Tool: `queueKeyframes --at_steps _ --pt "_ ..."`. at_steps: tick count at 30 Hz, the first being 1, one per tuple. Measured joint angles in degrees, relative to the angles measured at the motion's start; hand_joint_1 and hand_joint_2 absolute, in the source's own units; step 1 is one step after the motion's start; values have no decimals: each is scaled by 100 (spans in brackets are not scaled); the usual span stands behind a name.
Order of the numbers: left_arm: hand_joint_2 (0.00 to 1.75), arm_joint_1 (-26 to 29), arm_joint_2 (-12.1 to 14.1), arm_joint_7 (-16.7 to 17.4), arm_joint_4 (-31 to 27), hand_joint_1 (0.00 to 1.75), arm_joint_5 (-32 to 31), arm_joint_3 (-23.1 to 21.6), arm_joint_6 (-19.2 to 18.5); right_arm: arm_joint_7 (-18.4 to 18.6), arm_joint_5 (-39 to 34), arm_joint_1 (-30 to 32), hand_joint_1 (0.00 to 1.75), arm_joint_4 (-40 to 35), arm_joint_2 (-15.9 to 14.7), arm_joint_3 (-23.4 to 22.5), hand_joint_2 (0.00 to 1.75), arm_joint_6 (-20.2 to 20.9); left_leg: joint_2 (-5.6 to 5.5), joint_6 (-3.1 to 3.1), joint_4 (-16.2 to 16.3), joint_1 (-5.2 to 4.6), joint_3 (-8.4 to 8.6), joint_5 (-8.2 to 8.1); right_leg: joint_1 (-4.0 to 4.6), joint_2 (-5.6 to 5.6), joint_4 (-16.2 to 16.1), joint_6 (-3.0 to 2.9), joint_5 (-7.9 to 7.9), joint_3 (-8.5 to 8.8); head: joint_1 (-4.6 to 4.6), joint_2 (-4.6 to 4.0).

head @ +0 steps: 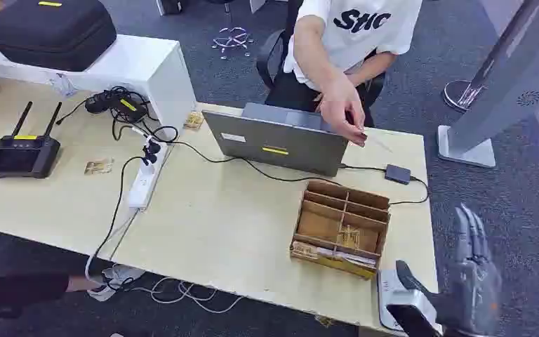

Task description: Pass the card to the sensor for recognition and then transmit it.

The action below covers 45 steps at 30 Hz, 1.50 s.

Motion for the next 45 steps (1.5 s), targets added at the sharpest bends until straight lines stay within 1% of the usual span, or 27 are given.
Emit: queueKeyframes --at_steps 2,4,7,9,11,15,23,24,25,26,27,29,45 --pt "175 -40 63 31 0 0 -160 -2 -41 335 228 -547 0 697 -61 269 175 -122 -2 3 0 1 0 12 0 -2 1 -4 10 -2 -2 0" --pt "175 -64 103 53 0 0 -267 -2 -59 526 351 -959 0 1229 -88 423 175 -158 -5 -6 1 4 -2 20 0 -6 2 -7 15 -2 0 0" --pt "175 -83 146 74 0 0 -437 -4 -87 855 724 -1514 0 2018 -101 610 175 -260 -5 -8 1 5 -1 22 0 -5 4 -9 19 -3 -2 0" --pt "175 -99 164 85 0 0 -519 -4 -98 989 867 -1792 0 2381 -103 683 175 -278 -6 -8 1 5 -1 22 0 -6 4 -9 19 -4 -2 0" --pt "175 -108 179 87 0 0 -573 -4 -98 1046 943 -2017 0 2694 -103 742 175 -306 -7 -8 1 5 -2 22 0 -6 4 -9 18 -5 -2 0" --pt "175 -117 201 85 0 0 -586 -2 -98 1079 956 -2246 0 3044 -103 794 175 -313 -10 -8 1 5 -6 21 0 -7 4 -10 18 -8 -2 0" --pt "175 -126 214 85 0 0 -713 -2 -101 1125 1046 -2414 0 3335 -103 827 175 -350 -10 -8 1 5 -9 21 0 -7 4 -10 18 -12 -2 0" --pt "175 -127 212 85 0 0 -752 -2 -98 1133 1048 -2427 5 3348 -101 825 175 -367 -10 -8 1 5 -9 21 0 -7 4 -9 18 -12 -2 0" --pt "175 -126 212 88 0 0 -783 2 -98 1144 1046 -2438 63 3350 -101 825 175 -383 -10 -8 1 5 -9 21 0 -7 4 -9 18 -12 -2 0" --pt "175 -126 212 85 0 0 -809 2 -98 1144 1032 -2445 126 3350 -101 823 175 -400 -10 -8 1 5 -9 21 0 -7 4 -9 18 -12 -2 0" --pt "175 -126 212 85 0 0 -838 4 -98 1144 1004 -2446 155 3341 -101 820 175 -427 -10 -8 1 5 -9 21 0 -7 4 -9 18 -12 -2 0" --pt "175 -126 208 85 0 0 -897 20 -98 1131 960 -2446 175 3302 -101 794 175 -468 -10 -8 2 5 -9 21 0 -7 4 -10 18 -13 -2 0" --pt "175 -129 197 85 0 0 -999 146 -101 1009 794 -2407 175 3138 -98 589 175 -556 -11 -8 2 5 -11 21 0 -6 4 -10 18 -17 -2 0"
